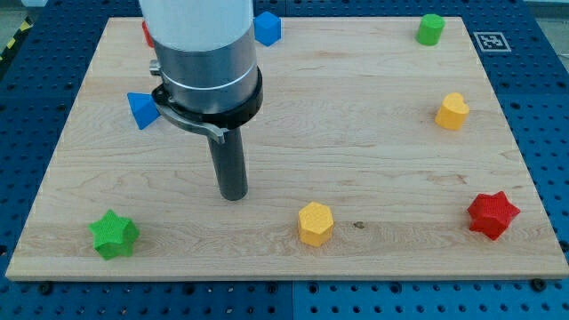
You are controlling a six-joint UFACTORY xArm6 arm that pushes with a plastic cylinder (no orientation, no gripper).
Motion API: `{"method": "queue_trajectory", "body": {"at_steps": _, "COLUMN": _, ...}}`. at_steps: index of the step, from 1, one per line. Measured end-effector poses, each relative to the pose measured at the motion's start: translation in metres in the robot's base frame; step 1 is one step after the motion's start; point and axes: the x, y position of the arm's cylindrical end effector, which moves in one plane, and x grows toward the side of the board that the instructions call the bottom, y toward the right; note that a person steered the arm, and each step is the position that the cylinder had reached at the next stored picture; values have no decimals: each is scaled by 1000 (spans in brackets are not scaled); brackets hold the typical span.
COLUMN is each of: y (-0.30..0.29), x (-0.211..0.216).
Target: Move the yellow heart slightly left
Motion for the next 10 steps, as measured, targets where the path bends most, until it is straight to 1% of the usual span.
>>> {"method": "queue_trajectory", "body": {"at_steps": 1, "y": 0, "x": -2}}
{"method": "queue_trajectory", "body": {"at_steps": 2, "y": 1, "x": -26}}
{"method": "queue_trajectory", "body": {"at_steps": 3, "y": 17, "x": -76}}
{"method": "queue_trajectory", "body": {"at_steps": 4, "y": 51, "x": -130}}
{"method": "queue_trajectory", "body": {"at_steps": 5, "y": 100, "x": -170}}
{"method": "queue_trajectory", "body": {"at_steps": 6, "y": 160, "x": -199}}
{"method": "queue_trajectory", "body": {"at_steps": 7, "y": 216, "x": -214}}
{"method": "queue_trajectory", "body": {"at_steps": 8, "y": 282, "x": -195}}
{"method": "queue_trajectory", "body": {"at_steps": 9, "y": 314, "x": -144}}
{"method": "queue_trajectory", "body": {"at_steps": 10, "y": 314, "x": -142}}
